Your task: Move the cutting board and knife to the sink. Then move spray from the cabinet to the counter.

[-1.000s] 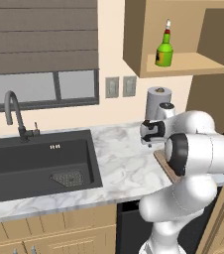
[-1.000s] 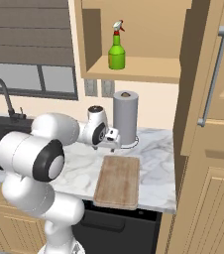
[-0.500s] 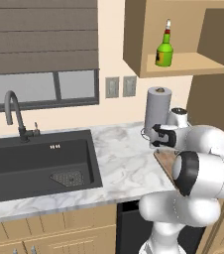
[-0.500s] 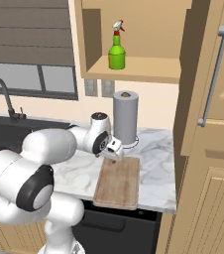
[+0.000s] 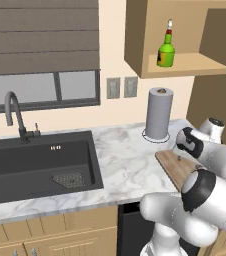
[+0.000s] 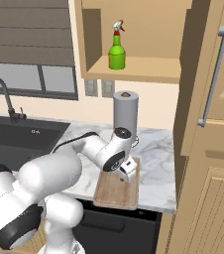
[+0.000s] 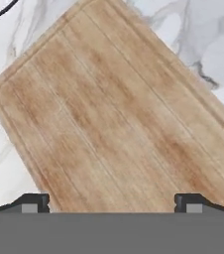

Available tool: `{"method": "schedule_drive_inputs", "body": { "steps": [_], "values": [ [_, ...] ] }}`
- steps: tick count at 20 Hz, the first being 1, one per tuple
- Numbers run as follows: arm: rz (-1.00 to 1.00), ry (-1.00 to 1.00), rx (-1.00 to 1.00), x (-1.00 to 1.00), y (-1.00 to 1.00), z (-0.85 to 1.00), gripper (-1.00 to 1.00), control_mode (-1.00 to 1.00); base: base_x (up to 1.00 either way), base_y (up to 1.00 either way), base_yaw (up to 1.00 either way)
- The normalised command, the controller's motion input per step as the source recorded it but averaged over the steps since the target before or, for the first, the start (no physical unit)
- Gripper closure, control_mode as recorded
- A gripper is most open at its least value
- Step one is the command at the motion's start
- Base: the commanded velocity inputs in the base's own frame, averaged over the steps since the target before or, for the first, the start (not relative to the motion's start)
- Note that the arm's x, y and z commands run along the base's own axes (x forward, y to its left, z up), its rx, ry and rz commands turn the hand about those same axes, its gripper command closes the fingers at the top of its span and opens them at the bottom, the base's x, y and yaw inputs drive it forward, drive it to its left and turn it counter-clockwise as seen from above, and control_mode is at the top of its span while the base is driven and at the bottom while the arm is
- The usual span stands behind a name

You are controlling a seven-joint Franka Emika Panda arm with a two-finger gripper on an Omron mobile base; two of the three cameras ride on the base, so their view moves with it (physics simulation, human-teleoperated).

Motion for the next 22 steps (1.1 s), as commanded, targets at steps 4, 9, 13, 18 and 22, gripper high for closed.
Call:
{"method": "schedule_drive_inputs", "body": {
  "steps": [4,9,13,18,22],
  "values": [
    [-0.31,0.0,0.23,-0.58,-0.63,0.0,-1.0,-1.0,0.0,0.0,0.0],
    [-0.25,-0.02,0.2,-0.55,-0.53,0.0,-1.0,-1.0,0.0,0.0,0.0],
    [-0.2,-0.06,0.13,-0.38,-0.33,-0.27,-1.0,-1.0,0.0,0.0,0.0],
    [-0.09,-0.05,0.04,-0.14,-0.02,-0.35,-1.0,-1.0,0.0,0.0,0.0],
    [-0.08,-0.09,0.03,-0.07,0.0,-0.33,-1.0,-1.0,0.0,0.0,0.0]
  ]
}}
